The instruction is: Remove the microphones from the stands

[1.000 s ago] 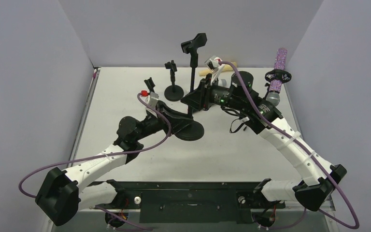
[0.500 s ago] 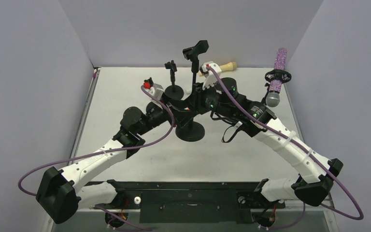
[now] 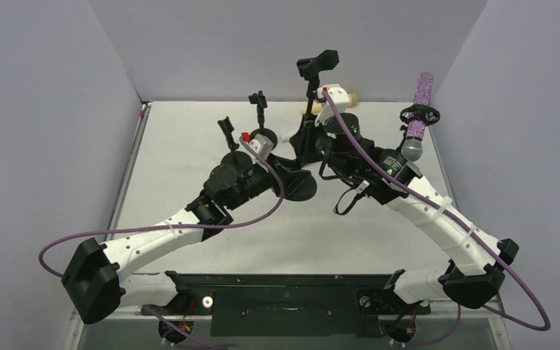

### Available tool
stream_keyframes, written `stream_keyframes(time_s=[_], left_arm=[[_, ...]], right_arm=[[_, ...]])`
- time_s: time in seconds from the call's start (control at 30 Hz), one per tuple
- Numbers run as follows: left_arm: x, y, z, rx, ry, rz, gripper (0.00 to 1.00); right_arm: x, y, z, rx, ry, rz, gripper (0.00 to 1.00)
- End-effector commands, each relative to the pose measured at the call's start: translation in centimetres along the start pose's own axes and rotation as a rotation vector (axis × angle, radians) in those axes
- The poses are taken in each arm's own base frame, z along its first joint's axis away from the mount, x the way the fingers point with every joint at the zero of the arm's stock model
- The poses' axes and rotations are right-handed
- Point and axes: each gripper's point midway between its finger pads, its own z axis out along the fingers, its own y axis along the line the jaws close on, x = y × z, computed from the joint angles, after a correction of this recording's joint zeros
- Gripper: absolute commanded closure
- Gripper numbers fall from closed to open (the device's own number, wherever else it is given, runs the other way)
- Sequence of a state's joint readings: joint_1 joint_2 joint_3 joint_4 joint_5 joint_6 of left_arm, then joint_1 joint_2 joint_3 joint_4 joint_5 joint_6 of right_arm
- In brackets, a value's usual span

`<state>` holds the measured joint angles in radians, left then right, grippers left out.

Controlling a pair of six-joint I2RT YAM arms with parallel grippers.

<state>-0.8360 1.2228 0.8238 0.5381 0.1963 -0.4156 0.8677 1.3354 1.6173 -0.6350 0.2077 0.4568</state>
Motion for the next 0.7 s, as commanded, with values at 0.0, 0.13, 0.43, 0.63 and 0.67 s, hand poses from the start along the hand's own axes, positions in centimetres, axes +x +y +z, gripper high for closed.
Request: stream_keyframes(time_s=[0.0, 0.13, 0.43, 0.63, 0.67], left_arm=[[-2.0, 0.0, 0.6, -0.061, -0.103, 0.069, 0.67], [-2.1, -0.2, 0.6, -0.046, -0.115, 0.039, 0.99], [-4.6, -4.8, -3.4, 0.313, -0.149, -0.099, 1.0], [-6.8, -9.1, -6.2, 0.546, -0.172, -0.107, 1.0], [-7.1, -9.4, -6.5, 0.56, -0.181, -0.102, 1.0]], right_arm=[[-4.0, 0.9, -0.8, 0.006, -0.134, 0.072, 1.0], [-3.3, 1.1, -0.5, -0.01, -0.118, 0.037, 1.0], [-2.9, 3.4, -1.2, -0.499, -0.064, -0.085, 1.0], [-5.7, 8.2, -5.8, -1.04, -0.21, -0.043, 1.0], [-5.3, 8.1, -6.1, -1.083, -0.195, -0.028, 1.0]])
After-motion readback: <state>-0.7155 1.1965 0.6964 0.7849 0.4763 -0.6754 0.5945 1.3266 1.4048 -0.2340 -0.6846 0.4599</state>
